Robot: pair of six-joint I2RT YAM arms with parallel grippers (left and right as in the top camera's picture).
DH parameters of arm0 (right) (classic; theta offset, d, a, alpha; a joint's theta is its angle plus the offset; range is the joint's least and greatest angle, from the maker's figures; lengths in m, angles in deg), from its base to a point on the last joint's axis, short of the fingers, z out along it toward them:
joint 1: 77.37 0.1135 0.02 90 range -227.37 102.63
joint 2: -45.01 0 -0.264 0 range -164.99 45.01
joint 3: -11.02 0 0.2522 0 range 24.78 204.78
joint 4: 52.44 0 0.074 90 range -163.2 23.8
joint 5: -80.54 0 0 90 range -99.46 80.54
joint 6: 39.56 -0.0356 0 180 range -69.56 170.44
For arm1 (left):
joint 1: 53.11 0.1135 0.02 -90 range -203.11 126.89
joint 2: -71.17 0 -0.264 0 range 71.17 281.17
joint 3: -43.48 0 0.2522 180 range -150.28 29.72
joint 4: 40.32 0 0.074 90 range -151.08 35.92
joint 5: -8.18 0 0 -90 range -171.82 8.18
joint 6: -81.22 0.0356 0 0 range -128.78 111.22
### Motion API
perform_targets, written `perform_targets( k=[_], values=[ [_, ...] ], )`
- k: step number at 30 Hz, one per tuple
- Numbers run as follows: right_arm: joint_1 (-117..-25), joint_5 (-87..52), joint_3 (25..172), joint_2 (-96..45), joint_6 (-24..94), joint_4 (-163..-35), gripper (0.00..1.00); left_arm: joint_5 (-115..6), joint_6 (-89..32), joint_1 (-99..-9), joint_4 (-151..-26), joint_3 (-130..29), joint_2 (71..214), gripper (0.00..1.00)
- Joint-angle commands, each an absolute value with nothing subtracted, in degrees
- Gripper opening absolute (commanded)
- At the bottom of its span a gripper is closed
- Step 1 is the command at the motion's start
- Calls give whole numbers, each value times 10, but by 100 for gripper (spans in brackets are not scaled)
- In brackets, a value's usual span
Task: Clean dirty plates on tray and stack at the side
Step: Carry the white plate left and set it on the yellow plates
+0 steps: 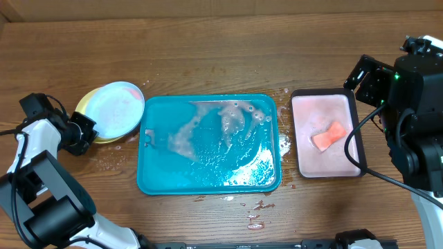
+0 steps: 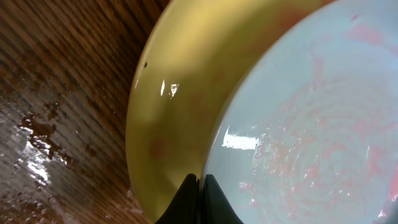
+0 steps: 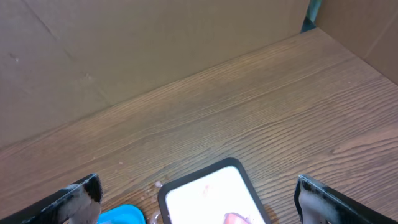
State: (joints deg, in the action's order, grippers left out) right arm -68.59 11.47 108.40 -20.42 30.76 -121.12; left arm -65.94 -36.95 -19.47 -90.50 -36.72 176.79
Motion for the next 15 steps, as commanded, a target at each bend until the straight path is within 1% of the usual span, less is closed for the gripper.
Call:
perform_targets(
  k=[1,5,15],
  values=[
    [-682,114,1091,-200,308,-1208,100,-665,-392,-192,-894,-362,1775,4],
    [-682,114,1091,-200,308,-1208,100,-710,-427,-186,-897,-362,1775,4],
    [-682,114,1091,-200,308,-1208,100,-780,-474,-169,-915,-362,1775,4]
  ],
)
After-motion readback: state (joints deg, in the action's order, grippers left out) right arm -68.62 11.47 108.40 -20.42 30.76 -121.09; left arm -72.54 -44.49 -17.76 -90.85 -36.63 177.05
